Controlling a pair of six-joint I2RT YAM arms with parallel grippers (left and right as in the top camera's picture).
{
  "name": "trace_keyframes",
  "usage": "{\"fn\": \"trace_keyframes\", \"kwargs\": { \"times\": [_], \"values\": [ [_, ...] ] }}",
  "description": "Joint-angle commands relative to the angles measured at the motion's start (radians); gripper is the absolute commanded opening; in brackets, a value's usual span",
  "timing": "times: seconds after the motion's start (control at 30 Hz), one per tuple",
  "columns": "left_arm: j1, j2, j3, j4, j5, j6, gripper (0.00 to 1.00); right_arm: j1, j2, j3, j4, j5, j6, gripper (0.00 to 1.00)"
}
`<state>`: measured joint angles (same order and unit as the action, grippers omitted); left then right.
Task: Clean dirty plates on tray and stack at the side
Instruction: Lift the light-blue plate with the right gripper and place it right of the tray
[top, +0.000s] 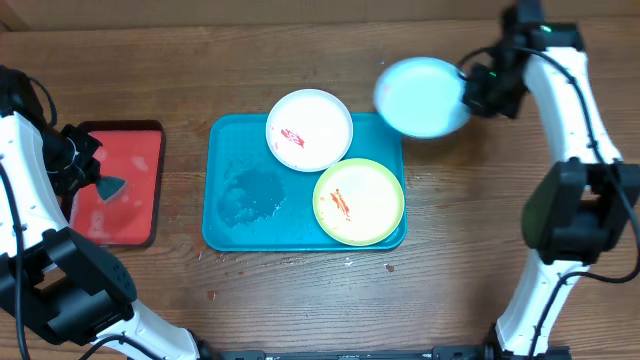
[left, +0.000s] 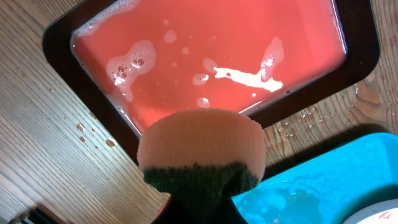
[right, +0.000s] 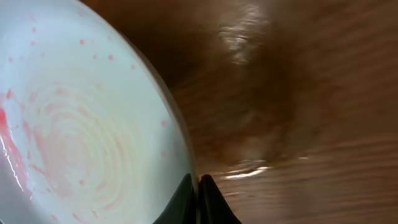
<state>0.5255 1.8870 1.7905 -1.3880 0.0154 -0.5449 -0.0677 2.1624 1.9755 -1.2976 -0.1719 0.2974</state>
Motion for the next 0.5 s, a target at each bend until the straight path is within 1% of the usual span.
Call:
{"fn": "trace_keyframes", "kwargs": {
  "times": [0.0,0.17,0.2,0.3,0.33,0.4,0.43,0.47],
  "values": [
    [-0.003,-0.015,0.018,0.001,0.005,-0.009,0.04,-0.05,-0.021,-0.112,0.061,0.0,0.011,0.04],
    [-0.003,-0.015,0.018,0.0,0.005,-0.008,0.04,-0.115,-0.021,-0.258,0.195,-0.001,0.011,0.04],
    [-0.003,-0.015,0.018,0.0,0.005,-0.008,0.04,-0.121,-0.021,-0.274,0.206,-0.001,0.011,0.08],
    [-0.003,-0.015,0.018,0.001,0.004,-0.008,0.04,-0.124,-0.022,-0.28,0.211,-0.001,0.01,0.26],
    [-0.003,-0.015,0.018,0.002,0.005,-0.008,0.04,-0.124,-0.024,-0.273,0.202,-0.001,0.01,0.34],
    [-0.003,-0.015,0.018,0.004,0.005,-0.008,0.04,-0.124,-0.027,-0.237,0.164,-0.001,0.01,0.42],
    [-0.003,-0.015,0.018,0.005,0.004,-0.008,0.04,-0.124,-0.027,-0.179,0.104,-0.002,0.01,0.46],
    [-0.003,-0.015,0.018,0.005,0.004,-0.008,0.04,-0.124,-0.027,-0.138,0.065,-0.003,0.01,0.48]
  ]
}}
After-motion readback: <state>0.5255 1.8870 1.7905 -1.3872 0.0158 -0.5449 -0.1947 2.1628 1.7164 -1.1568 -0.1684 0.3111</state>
